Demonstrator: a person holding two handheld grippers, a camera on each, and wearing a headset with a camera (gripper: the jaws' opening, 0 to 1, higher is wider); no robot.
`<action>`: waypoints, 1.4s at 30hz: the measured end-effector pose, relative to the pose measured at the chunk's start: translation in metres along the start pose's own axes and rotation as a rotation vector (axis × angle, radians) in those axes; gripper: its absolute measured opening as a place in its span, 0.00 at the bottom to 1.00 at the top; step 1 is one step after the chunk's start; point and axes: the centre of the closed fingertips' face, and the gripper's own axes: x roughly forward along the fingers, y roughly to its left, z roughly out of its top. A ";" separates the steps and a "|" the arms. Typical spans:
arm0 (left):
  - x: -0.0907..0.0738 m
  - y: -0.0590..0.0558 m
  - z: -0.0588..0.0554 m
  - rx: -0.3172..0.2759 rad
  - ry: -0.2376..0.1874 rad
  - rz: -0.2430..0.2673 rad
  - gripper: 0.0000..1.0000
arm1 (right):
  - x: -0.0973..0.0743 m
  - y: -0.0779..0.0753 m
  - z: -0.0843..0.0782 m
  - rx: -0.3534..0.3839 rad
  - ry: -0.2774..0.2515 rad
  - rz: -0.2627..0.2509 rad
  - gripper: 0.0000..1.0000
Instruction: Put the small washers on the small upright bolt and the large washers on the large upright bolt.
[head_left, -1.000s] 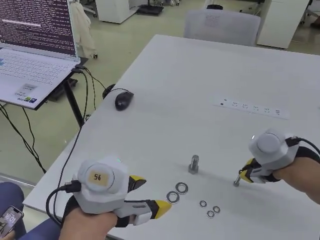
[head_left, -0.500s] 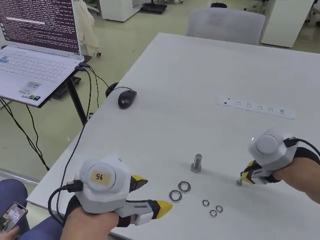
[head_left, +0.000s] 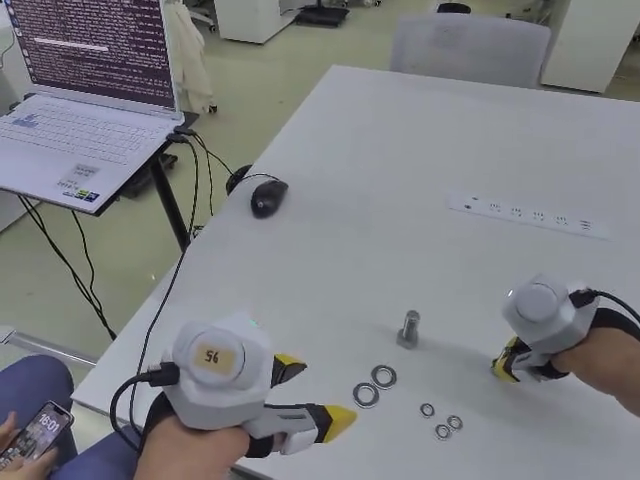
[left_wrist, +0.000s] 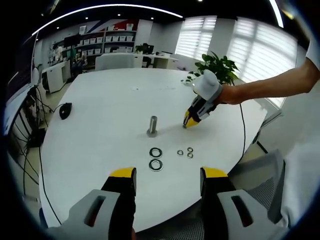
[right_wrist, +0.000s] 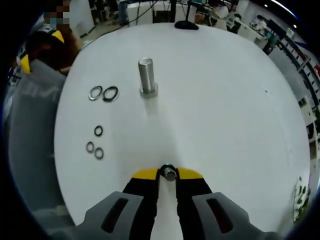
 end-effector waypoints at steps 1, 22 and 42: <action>0.000 0.000 0.000 0.000 0.001 0.000 0.50 | 0.002 0.000 0.000 0.001 0.001 0.002 0.14; 0.003 -0.007 -0.002 0.036 0.025 -0.039 0.50 | -0.038 0.013 0.005 0.110 -0.182 -0.093 0.32; 0.014 -0.007 -0.006 0.160 0.090 -0.180 0.50 | -0.048 0.083 -0.013 0.329 -0.306 -0.116 0.24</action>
